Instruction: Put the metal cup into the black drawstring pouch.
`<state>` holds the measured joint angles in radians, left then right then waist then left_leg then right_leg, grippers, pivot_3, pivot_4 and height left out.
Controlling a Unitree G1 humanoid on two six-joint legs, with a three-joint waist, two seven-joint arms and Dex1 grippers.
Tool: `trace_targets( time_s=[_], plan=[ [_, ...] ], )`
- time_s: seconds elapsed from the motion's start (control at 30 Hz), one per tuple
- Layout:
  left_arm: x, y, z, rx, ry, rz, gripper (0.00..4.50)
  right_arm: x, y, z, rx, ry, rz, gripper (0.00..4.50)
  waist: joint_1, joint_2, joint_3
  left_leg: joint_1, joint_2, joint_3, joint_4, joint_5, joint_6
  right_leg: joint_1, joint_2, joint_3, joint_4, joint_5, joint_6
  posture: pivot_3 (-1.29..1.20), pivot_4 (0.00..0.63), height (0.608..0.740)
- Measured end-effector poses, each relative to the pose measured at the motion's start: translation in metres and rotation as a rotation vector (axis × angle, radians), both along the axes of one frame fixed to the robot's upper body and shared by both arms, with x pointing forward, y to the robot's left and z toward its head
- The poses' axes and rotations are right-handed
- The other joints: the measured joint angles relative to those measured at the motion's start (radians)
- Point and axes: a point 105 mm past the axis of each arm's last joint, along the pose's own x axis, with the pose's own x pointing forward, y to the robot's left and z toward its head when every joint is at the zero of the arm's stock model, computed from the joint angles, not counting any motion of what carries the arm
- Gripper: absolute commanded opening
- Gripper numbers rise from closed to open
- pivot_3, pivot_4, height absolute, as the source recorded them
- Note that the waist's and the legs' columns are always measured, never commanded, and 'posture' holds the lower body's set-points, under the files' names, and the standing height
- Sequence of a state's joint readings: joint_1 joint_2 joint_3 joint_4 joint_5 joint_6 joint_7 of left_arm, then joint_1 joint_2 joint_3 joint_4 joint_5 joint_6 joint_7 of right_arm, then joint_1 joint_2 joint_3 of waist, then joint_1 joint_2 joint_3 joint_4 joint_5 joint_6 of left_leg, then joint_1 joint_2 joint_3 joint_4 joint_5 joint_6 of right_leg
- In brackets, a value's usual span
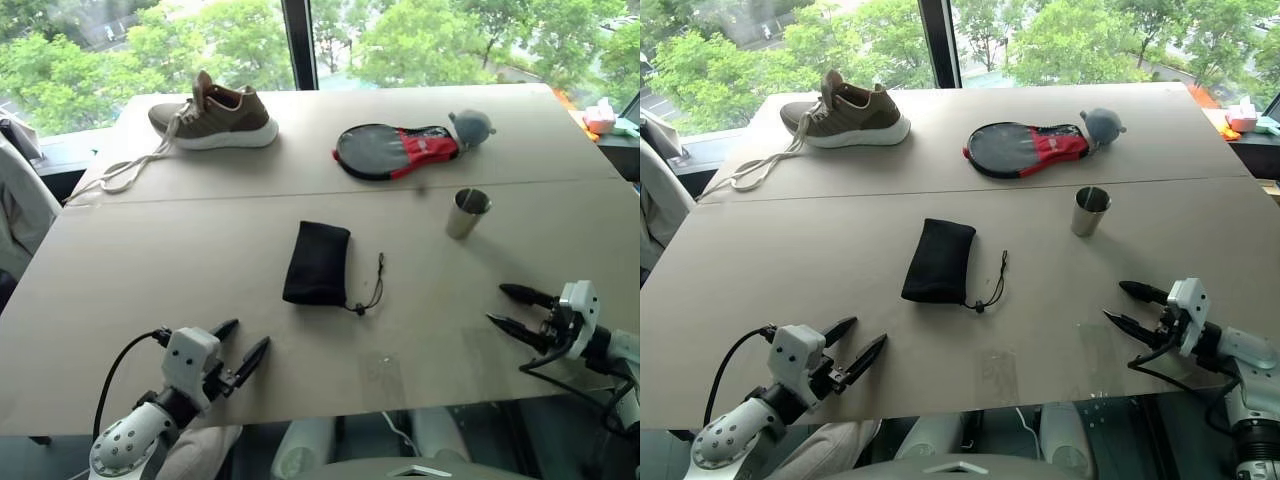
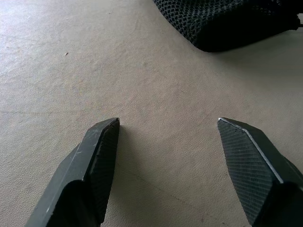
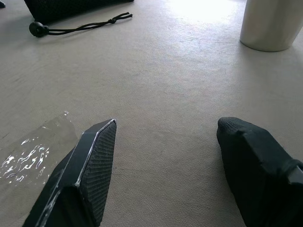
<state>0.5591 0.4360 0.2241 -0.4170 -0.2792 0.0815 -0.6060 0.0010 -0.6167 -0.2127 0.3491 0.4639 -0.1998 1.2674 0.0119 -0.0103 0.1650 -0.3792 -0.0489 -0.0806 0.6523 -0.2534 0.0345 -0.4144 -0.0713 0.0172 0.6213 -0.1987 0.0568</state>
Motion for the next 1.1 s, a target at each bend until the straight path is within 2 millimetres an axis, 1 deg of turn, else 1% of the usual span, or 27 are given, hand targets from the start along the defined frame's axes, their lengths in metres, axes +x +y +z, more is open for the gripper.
trace_targets(
  time_s=[0.23,0.77,0.93,1.0,1.1],
  plan=[
    [0.004,-0.001,0.001,-0.006,-0.008,-0.018,3.37,-0.002,0.000,-0.001,0.004,0.006,-0.001,3.41,0.001,0.000,0.000,0.000,0.000,0.000,0.000,0.000,0.000,0.000,0.000,0.000,0.000,0.000,0.000,0.00,0.150,0.736],
    [0.005,-0.007,0.004,-0.006,-0.032,-0.069,3.37,-0.003,0.003,0.001,0.012,-0.009,0.008,3.41,0.001,0.000,0.000,0.000,0.000,0.000,0.000,0.000,0.000,0.000,0.000,0.000,0.000,0.000,0.000,0.00,0.150,0.736],
    [0.013,-0.015,0.010,0.036,-0.082,-0.115,3.37,-0.010,0.012,0.005,0.041,-0.026,0.037,3.41,0.002,0.000,0.000,0.000,0.000,0.000,0.000,0.000,0.000,0.000,0.000,0.000,0.000,0.000,0.000,0.00,0.150,0.736],
    [0.019,-0.016,0.013,0.092,-0.114,-0.127,3.37,-0.017,0.018,0.008,0.063,-0.014,0.066,3.41,0.003,0.000,0.000,0.000,0.000,-0.001,0.000,0.000,0.000,0.000,0.000,0.000,0.000,0.000,0.000,0.00,0.150,0.736],
    [0.029,-0.023,0.011,0.172,-0.138,-0.145,3.37,-0.030,0.031,0.009,0.077,0.000,0.134,3.41,0.003,0.000,0.000,0.000,0.000,-0.001,0.000,0.000,0.000,0.000,0.000,0.000,0.000,0.000,0.000,0.00,0.150,0.736]
  ],
)
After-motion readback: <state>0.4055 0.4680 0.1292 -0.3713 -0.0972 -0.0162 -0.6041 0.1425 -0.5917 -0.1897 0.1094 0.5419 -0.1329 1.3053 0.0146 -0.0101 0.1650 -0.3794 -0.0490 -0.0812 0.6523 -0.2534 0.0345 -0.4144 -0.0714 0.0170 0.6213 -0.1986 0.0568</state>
